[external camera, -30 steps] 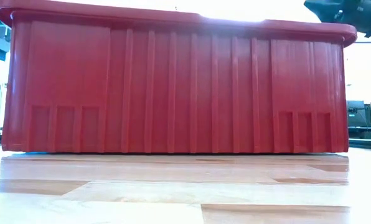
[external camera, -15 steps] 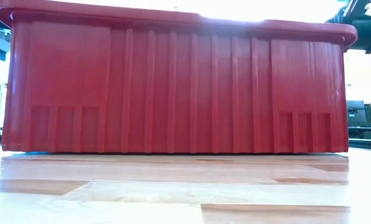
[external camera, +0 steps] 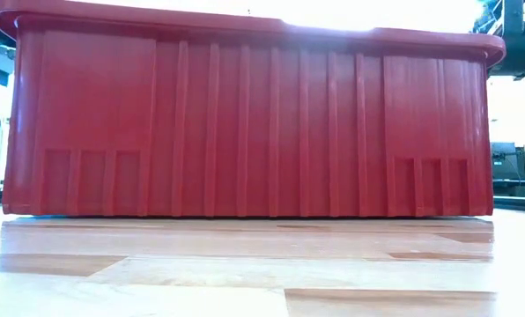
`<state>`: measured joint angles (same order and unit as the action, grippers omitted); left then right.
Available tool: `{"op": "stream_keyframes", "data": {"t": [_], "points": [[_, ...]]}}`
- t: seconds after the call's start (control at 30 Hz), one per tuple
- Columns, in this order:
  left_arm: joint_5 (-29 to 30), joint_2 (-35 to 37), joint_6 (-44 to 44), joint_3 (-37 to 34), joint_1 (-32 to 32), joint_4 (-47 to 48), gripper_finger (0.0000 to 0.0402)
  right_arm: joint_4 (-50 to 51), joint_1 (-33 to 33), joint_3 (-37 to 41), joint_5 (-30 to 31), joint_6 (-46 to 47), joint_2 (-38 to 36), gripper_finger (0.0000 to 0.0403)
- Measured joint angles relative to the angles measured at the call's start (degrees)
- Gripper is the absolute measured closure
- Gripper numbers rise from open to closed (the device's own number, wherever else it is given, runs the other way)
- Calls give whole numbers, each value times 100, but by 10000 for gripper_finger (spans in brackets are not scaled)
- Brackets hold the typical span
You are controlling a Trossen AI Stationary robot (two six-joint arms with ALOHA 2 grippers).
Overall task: Pick and place slides into bin
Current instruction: Return to Home Position
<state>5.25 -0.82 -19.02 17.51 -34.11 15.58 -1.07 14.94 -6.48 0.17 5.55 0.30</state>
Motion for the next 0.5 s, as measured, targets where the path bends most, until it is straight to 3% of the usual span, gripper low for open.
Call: {"op": "stream_keyframes", "data": {"t": [0.5], "points": [[18, 2, 64, 9, 0, 117, 376, 121, 2, -13, 434, -42, -2, 403]]}}
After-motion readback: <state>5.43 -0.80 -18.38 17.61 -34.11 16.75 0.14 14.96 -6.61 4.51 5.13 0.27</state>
